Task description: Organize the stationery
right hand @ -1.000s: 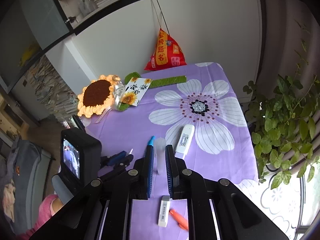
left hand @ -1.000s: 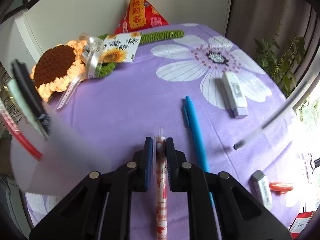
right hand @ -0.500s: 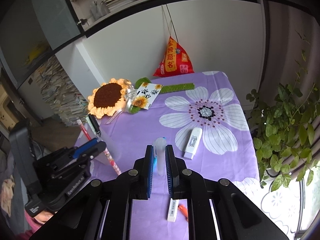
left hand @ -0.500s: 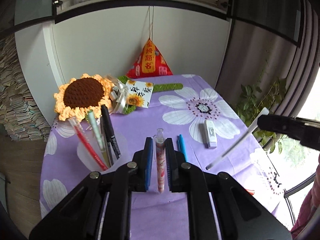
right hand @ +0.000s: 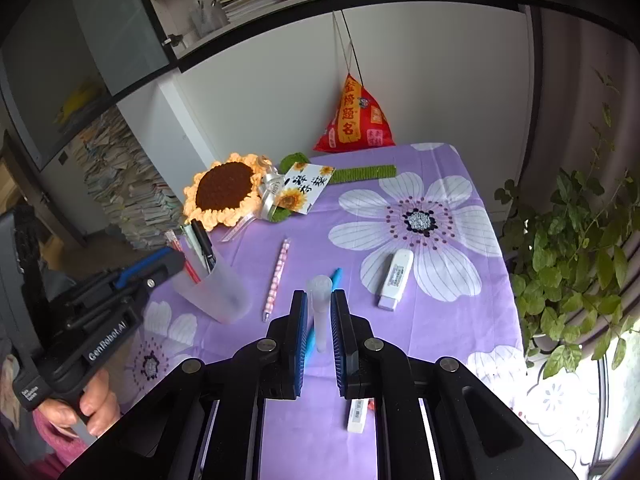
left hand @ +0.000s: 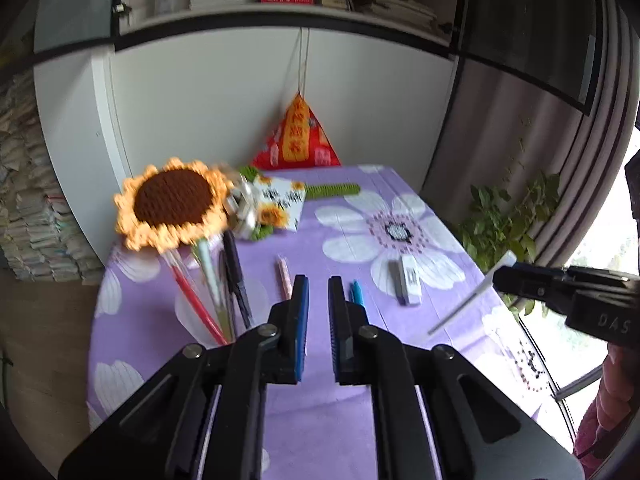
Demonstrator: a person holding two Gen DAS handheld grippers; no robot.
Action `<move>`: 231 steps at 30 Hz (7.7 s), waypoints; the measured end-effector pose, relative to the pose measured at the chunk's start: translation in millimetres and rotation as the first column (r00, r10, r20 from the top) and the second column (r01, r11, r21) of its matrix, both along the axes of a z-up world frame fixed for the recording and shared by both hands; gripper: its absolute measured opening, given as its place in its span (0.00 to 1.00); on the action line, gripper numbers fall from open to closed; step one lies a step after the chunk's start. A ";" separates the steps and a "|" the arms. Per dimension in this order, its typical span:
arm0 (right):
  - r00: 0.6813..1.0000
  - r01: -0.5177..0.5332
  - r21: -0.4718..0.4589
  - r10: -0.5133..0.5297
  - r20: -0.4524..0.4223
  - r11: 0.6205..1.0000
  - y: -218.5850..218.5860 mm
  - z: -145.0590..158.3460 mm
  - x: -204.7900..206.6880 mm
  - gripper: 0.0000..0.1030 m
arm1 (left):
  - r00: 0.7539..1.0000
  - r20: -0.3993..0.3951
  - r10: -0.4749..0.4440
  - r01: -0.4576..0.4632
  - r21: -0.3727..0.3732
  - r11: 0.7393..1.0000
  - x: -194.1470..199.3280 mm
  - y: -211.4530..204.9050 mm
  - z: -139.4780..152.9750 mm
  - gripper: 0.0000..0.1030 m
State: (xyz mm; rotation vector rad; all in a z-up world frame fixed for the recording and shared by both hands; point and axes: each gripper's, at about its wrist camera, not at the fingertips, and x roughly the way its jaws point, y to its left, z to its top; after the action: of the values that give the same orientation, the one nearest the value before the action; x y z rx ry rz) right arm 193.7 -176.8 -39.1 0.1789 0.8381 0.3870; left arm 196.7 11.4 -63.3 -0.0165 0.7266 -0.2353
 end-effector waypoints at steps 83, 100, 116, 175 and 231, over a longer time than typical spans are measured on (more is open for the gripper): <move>0.999 -0.015 0.051 0.016 -0.033 0.999 -5.6 -9.9 -6.9 0.12 | 0.985 0.162 0.061 -0.076 0.092 0.993 -25.6 16.1 49.1 0.08; 0.999 -0.040 0.034 0.039 0.028 0.999 10.0 16.1 -8.8 0.12 | 0.987 0.079 0.137 -0.145 0.102 0.984 2.1 46.5 18.5 0.08; 0.977 -0.168 0.040 0.161 0.142 0.985 87.9 63.5 5.5 0.12 | 0.992 -0.014 0.122 -0.122 0.035 0.992 -1.0 63.2 -20.9 0.08; 0.987 0.123 -0.143 -0.106 0.121 0.982 22.3 8.3 20.0 0.40 | 0.999 -0.040 -0.017 0.016 -0.027 1.000 -36.2 39.7 -38.3 0.32; 0.989 0.130 -0.142 -0.138 -0.052 0.981 -26.1 -66.9 85.4 0.40 | 0.998 0.005 -0.070 0.070 -0.031 0.997 16.0 -35.3 -15.9 0.11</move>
State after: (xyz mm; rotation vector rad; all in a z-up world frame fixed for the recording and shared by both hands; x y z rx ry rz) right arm 279.1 -203.0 -106.0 0.1177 0.9055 0.1966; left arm 212.7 -23.9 -79.2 -0.0202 0.7206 -0.3136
